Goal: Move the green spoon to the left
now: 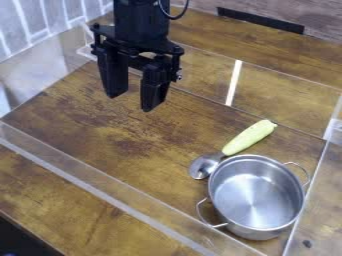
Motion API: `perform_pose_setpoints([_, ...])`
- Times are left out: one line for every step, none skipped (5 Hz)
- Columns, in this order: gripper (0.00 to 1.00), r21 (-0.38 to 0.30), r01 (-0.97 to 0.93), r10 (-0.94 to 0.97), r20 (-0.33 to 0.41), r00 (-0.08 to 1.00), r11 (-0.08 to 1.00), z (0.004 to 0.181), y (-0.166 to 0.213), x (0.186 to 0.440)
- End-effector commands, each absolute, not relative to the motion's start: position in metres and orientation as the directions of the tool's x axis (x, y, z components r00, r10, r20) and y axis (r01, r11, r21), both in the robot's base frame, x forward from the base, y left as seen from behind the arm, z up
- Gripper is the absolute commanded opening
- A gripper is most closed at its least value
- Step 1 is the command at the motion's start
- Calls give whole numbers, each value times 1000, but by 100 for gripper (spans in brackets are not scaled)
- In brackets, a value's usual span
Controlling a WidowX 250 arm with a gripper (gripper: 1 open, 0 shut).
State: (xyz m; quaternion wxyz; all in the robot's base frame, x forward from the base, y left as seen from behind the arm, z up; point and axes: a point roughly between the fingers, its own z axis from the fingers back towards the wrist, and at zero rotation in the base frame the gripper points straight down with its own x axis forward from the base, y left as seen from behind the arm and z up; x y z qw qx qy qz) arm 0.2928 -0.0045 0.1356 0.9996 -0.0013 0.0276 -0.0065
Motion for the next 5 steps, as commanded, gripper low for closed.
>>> perform_pose_setpoints([100, -11, -22, 21, -95, 995, 1000, 127, -9, 290])
perform_pose_setpoints([100, -17, -12, 10, -133, 991, 1000, 111, -5, 289])
perform_pose_setpoints([100, -8, 119, -119, -107, 987, 993, 107, -34, 300])
perform_pose_setpoints([100, 8, 241, -240, -69, 968, 970, 106, -72, 314])
perform_pose_setpoints([100, 27, 335, -333, -42, 942, 942, 99, -99, 339])
